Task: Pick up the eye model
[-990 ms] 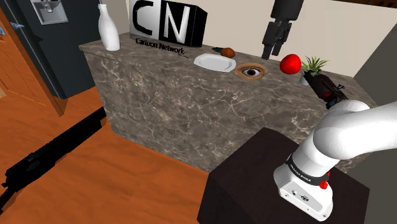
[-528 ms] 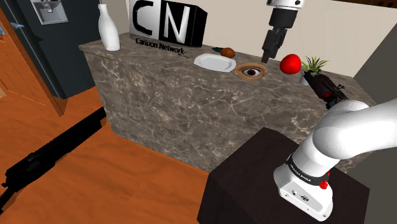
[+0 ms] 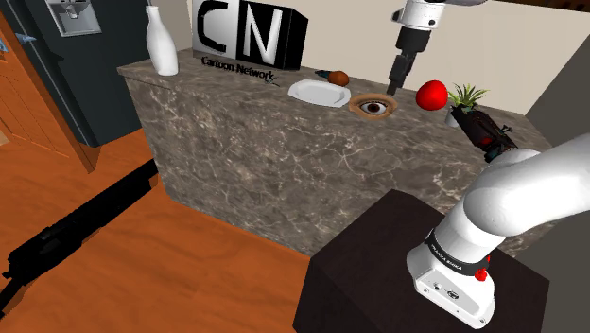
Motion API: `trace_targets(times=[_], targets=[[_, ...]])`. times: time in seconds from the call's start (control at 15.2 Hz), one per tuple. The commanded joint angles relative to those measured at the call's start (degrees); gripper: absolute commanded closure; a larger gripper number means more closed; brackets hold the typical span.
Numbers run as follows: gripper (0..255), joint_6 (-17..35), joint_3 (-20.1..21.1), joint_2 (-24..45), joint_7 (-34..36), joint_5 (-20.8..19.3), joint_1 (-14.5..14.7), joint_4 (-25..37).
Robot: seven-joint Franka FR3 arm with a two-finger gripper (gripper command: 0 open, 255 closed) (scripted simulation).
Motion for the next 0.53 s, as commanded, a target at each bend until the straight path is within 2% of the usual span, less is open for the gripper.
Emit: trace_targets(times=[0.0, 0.46], targets=[[0, 2.8, -2.1, 3.0, -3.1, -0.6, 0.0, 0.8], [0, 11.0, -9.4, 15.7, -14.9, 0.3, 0.6, 7.1]])
